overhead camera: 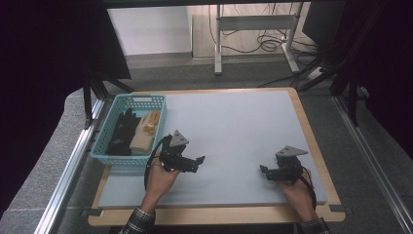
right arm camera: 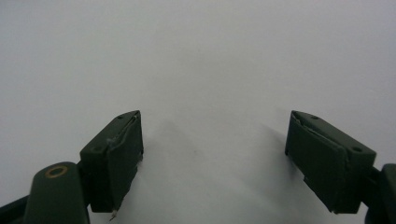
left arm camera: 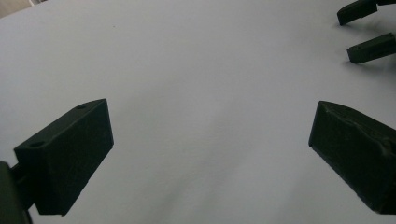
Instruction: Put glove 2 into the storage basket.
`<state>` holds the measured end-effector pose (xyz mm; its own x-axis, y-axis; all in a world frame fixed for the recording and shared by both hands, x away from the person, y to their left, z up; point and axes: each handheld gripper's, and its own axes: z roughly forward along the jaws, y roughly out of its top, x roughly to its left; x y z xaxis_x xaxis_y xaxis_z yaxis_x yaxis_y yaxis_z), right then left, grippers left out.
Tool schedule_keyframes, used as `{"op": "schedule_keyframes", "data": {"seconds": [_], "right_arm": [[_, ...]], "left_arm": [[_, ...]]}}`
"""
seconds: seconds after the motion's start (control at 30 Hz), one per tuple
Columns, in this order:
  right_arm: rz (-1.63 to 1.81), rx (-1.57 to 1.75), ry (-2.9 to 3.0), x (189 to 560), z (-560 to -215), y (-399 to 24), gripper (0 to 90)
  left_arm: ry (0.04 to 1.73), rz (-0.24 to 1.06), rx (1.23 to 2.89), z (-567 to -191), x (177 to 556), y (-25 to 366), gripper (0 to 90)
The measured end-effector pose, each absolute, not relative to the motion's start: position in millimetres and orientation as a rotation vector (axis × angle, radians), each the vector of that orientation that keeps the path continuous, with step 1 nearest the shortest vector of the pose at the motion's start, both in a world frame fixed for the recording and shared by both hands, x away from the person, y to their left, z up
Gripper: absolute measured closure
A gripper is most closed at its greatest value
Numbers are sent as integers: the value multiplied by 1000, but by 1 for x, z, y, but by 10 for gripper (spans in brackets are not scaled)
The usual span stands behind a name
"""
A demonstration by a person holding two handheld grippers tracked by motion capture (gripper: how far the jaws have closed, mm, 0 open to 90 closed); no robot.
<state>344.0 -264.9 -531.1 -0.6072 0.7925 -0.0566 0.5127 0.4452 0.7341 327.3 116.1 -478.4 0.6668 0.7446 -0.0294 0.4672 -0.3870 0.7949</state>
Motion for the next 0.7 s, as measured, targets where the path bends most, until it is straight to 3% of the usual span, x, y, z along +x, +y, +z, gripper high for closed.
{"op": "schedule_keyframes", "data": {"seconds": [0.7], "right_arm": [[974, 1103, 2308, 344, -531, -265, 187]], "left_arm": [[898, 366, 2098, -502, 334, 91, 0]]}}
